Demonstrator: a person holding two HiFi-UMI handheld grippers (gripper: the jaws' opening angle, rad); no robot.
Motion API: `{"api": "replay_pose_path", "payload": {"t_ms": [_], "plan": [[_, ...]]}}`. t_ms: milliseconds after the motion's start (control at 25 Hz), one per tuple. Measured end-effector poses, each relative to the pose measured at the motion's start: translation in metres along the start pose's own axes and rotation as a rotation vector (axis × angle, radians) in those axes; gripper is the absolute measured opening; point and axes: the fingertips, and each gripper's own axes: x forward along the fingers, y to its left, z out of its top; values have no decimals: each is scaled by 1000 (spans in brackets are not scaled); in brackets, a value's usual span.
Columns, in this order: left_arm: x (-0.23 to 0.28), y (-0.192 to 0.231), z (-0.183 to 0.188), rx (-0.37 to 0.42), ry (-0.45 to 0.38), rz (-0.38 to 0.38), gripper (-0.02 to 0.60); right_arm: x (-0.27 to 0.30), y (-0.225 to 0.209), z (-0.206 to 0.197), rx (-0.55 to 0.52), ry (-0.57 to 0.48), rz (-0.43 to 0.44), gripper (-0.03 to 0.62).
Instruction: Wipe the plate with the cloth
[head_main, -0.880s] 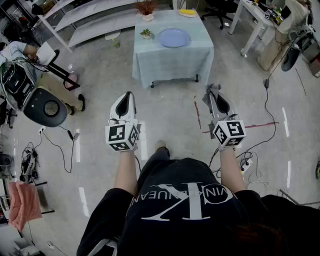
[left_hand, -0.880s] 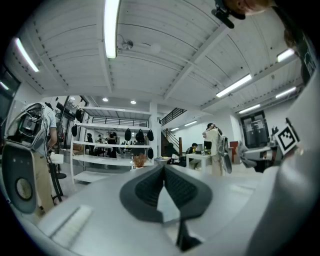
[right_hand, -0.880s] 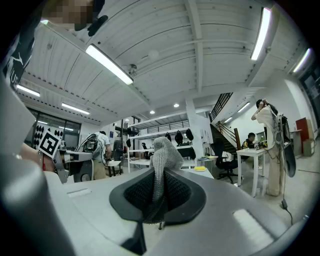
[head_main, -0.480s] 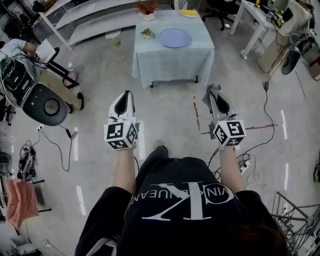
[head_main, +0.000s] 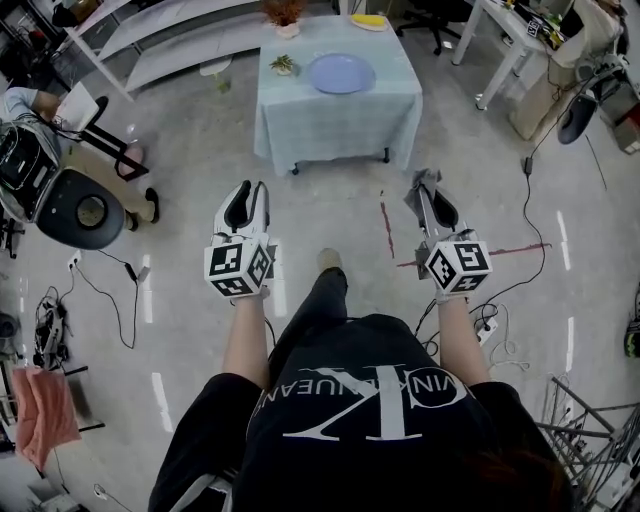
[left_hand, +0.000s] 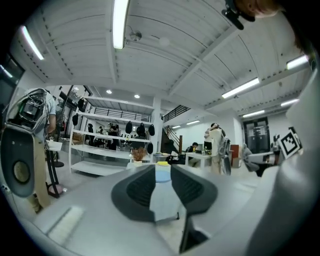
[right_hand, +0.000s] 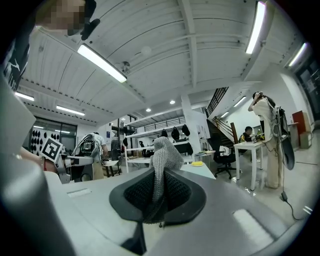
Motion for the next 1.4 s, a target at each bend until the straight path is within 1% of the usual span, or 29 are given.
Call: {"api": "replay_pose_path", "payload": {"t_ms": [120,360,640,920,1200,1400], "plan": [[36,10,-3,-23,5,-1,0,29,-18,-1,11,5,-12,40],[121,26,-22,-66,62,-7,0,95,-61,-9,41,58,-35,40],[224,56,-7,-57,86,-32,0,188,-94,0,65,75,-48,40],[312,79,-12,-48,118,-57,0,271,-122,-11,80,108,-46,40],[378,113,-17,-58,132,-48,0,348,-133,-17,73,127,-19,40],[401,116,-41,-72,186,-58,0,372,-140,-33,82,166,1,40]]}}
